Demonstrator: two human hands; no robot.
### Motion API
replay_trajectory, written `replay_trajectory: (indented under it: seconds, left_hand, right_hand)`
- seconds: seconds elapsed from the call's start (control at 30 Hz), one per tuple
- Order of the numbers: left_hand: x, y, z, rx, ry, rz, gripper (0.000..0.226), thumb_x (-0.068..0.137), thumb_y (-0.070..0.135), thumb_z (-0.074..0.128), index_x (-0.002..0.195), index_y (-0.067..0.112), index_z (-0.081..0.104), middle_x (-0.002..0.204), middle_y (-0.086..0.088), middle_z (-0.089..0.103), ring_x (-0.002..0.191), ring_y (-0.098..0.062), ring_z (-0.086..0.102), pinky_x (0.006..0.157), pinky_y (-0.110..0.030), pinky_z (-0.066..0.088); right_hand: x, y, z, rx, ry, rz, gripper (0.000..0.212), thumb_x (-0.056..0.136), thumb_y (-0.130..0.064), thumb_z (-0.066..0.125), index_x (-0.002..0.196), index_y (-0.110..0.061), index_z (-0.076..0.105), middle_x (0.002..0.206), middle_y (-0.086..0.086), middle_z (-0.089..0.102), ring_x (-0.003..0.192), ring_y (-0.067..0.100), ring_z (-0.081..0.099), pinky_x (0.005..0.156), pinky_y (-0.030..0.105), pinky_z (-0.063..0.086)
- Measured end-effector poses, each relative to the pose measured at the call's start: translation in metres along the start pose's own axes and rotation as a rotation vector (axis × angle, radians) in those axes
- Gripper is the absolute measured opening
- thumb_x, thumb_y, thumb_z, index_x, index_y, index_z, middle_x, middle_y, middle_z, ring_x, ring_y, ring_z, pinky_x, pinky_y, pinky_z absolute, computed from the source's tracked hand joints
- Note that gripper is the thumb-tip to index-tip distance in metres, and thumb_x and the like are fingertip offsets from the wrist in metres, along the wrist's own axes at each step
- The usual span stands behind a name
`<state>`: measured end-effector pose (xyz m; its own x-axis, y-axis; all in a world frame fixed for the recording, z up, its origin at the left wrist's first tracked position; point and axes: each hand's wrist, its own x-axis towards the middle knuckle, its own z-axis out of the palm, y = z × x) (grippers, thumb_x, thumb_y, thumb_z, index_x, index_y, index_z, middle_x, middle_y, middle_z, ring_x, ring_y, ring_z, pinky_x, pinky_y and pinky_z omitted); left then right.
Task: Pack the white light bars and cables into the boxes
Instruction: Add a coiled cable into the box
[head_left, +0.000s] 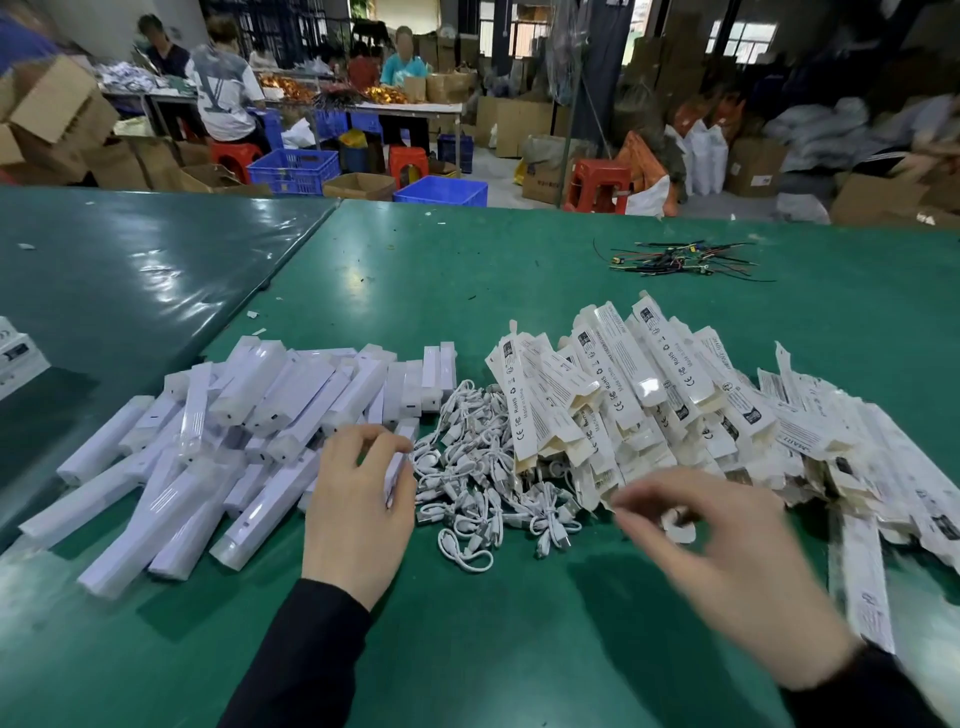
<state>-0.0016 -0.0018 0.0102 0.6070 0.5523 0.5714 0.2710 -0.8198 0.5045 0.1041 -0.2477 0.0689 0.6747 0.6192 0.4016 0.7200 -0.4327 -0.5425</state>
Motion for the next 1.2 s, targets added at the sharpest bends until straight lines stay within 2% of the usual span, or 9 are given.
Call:
replay_trajectory:
  seconds: [0.1,0.27,0.4,0.47,0.57,0.73,0.97,1.07,1.2]
  left_hand:
    - [-0.003,-0.003,-0.003,-0.017,0.065,0.03,0.013,0.081,-0.002,0.069,0.089,0.008,0.067,0.1,-0.005,0.059,0.096,-0.023,0.051,0.077,-0.025,0.036]
    - [-0.003,-0.002,-0.001,-0.01,0.096,0.049,0.015,0.078,-0.005,0.07,0.085,0.008,0.068,0.095,-0.004,0.059,0.091,-0.023,0.05,0.074,-0.024,0.035]
    - [-0.005,0.002,-0.001,-0.098,0.072,0.061,0.018,0.08,-0.003,0.07,0.091,0.011,0.067,0.096,-0.001,0.059,0.092,-0.019,0.052,0.077,-0.022,0.036]
    - [-0.006,0.008,-0.001,-0.273,0.061,-0.029,0.026,0.084,0.009,0.071,0.105,0.022,0.062,0.104,0.006,0.059,0.094,-0.011,0.055,0.076,-0.022,0.043]
    - [-0.005,0.021,-0.002,-0.73,-0.033,-0.28,0.044,0.078,0.045,0.069,0.117,0.037,0.052,0.114,0.019,0.061,0.103,-0.006,0.061,0.076,-0.018,0.051]
    - [-0.003,0.03,-0.005,-1.391,-0.211,-0.683,0.065,0.072,0.04,0.081,0.125,0.017,0.051,0.113,-0.004,0.072,0.098,-0.018,0.071,0.075,-0.026,0.058]
    - [-0.008,0.036,-0.004,-1.469,-0.331,-0.681,0.04,0.088,0.003,0.055,0.127,0.009,0.046,0.112,-0.022,0.07,0.101,-0.037,0.069,0.074,-0.032,0.059]
    - [-0.013,0.04,-0.001,-1.463,-0.444,-0.634,0.042,0.096,-0.008,0.038,0.133,0.011,0.044,0.113,-0.022,0.069,0.106,-0.037,0.067,0.08,-0.034,0.059]
    - [-0.015,0.045,0.0,-1.446,-0.505,-0.555,0.05,0.086,0.004,0.06,0.133,0.013,0.046,0.118,-0.018,0.069,0.112,-0.034,0.065,0.083,-0.03,0.056]
  right_hand:
    - [0.03,-0.006,0.038,-0.088,0.017,-0.002,0.008,0.091,-0.023,0.063,0.097,-0.026,0.069,0.094,-0.019,0.062,0.089,-0.001,0.057,0.09,0.025,0.047]
    - [0.084,-0.02,0.069,-0.514,-0.098,0.201,0.066,0.082,-0.081,0.027,0.105,-0.029,0.06,0.107,-0.009,0.056,0.104,0.014,0.049,0.098,0.042,0.03]
    - [0.091,-0.021,0.078,-0.624,-0.098,0.208,0.041,0.094,-0.058,0.044,0.072,-0.023,0.047,0.079,-0.007,0.055,0.078,0.017,0.049,0.091,0.039,0.031]
    - [0.086,-0.014,0.072,-0.408,-0.001,0.186,0.033,0.096,-0.047,0.049,0.073,-0.024,0.05,0.067,-0.01,0.052,0.065,0.01,0.05,0.088,0.031,0.039]
    - [0.063,-0.019,0.064,0.199,0.055,0.191,0.02,0.089,-0.038,0.066,0.079,-0.022,0.061,0.063,-0.011,0.061,0.051,0.001,0.049,0.051,0.011,0.039]
    - [0.005,-0.029,0.077,0.469,-0.012,0.006,0.019,0.085,-0.036,0.067,0.078,-0.022,0.057,0.068,-0.004,0.065,0.057,0.016,0.059,0.054,0.034,0.048]
    - [-0.012,-0.023,0.082,0.815,-0.377,0.261,0.036,0.07,-0.039,0.079,0.097,-0.025,0.06,0.081,-0.007,0.071,0.064,0.009,0.056,0.062,0.025,0.044]
    - [-0.008,-0.027,0.078,1.017,-0.519,0.381,0.047,0.082,-0.033,0.075,0.115,-0.007,0.055,0.08,-0.002,0.073,0.063,0.005,0.062,0.061,0.017,0.046]
    - [-0.009,-0.029,0.076,1.044,-0.538,0.419,0.023,0.091,-0.008,0.064,0.111,0.0,0.057,0.077,0.004,0.071,0.059,0.005,0.061,0.057,0.017,0.048]
